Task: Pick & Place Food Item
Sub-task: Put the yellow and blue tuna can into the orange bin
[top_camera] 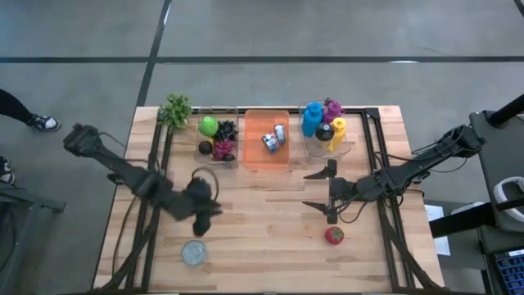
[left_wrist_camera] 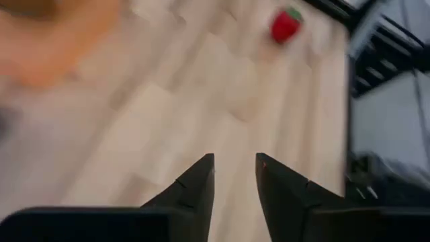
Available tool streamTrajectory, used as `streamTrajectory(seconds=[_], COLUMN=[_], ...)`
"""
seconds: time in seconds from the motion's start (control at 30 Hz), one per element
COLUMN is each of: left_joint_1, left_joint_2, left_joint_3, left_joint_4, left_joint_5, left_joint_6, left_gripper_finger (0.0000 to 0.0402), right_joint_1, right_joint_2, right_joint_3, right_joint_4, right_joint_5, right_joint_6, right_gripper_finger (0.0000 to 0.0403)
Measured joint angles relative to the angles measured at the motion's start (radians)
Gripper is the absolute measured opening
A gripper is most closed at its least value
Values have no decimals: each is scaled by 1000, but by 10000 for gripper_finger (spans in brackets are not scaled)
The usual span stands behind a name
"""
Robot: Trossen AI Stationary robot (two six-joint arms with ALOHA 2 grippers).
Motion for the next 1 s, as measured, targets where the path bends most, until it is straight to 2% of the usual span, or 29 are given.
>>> streamTrajectory(seconds=[0.17,0.33,0.63,0.8,1.0], left_joint_1=[-149,-205,-241,-245,-245], left_joint_2=[53,122,280,365,437], left_joint_3=[0,0,-1,-1,-1], left_joint_4=[-15,-6,7,7,2], left_joint_5=[-5,117,432,547,620], left_joint_6=[-120,-196,-378,-442,-443], left_gripper_finger=[79,39,3,4,4], right_joint_1=[0,0,0,0,0], right_joint_2=[0,0,0,0,0], right_joint_3=[0,0,0,0,0], right_joint_4=[0,0,1,2,4], right_joint_5=[0,0,0,0,0], right_joint_6=[0,0,-15,-18,-19], right_gripper_finger=[366,366,366,366,366])
